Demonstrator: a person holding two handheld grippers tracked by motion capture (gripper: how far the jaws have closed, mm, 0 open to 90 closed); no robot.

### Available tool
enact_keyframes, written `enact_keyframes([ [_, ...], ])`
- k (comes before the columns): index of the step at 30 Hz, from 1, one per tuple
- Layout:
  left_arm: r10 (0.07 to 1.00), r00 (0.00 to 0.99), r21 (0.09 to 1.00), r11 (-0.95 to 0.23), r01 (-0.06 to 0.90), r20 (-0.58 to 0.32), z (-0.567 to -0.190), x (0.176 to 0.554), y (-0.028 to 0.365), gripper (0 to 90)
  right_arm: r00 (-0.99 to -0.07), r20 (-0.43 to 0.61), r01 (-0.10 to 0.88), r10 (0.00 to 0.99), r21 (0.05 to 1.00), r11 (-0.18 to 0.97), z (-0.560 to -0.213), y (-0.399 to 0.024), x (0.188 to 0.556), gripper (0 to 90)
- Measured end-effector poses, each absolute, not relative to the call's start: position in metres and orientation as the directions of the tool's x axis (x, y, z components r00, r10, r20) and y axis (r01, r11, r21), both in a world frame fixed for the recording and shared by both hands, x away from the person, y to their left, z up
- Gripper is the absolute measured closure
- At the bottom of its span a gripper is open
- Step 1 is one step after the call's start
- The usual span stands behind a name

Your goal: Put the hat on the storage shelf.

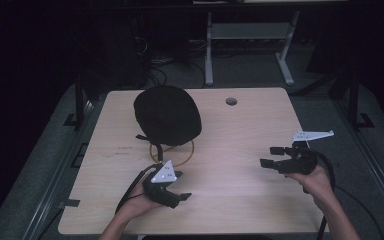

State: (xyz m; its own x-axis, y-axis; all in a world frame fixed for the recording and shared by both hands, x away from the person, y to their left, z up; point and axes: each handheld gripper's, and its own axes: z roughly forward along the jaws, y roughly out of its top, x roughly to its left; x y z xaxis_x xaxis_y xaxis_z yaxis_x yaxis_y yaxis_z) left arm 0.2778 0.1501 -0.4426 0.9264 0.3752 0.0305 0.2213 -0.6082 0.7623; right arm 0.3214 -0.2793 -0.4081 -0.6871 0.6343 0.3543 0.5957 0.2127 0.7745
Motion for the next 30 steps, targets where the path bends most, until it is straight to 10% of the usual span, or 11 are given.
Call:
enact_keyframes([
  [30,0.390,0.921,0.765,-0.599,0.239,0.018,-0.442,0.278,0.152,24.8,-0.662,0.336,0.598,0.670,0.775,0.203,-0.446,-0.302,0.272,18.8],
])
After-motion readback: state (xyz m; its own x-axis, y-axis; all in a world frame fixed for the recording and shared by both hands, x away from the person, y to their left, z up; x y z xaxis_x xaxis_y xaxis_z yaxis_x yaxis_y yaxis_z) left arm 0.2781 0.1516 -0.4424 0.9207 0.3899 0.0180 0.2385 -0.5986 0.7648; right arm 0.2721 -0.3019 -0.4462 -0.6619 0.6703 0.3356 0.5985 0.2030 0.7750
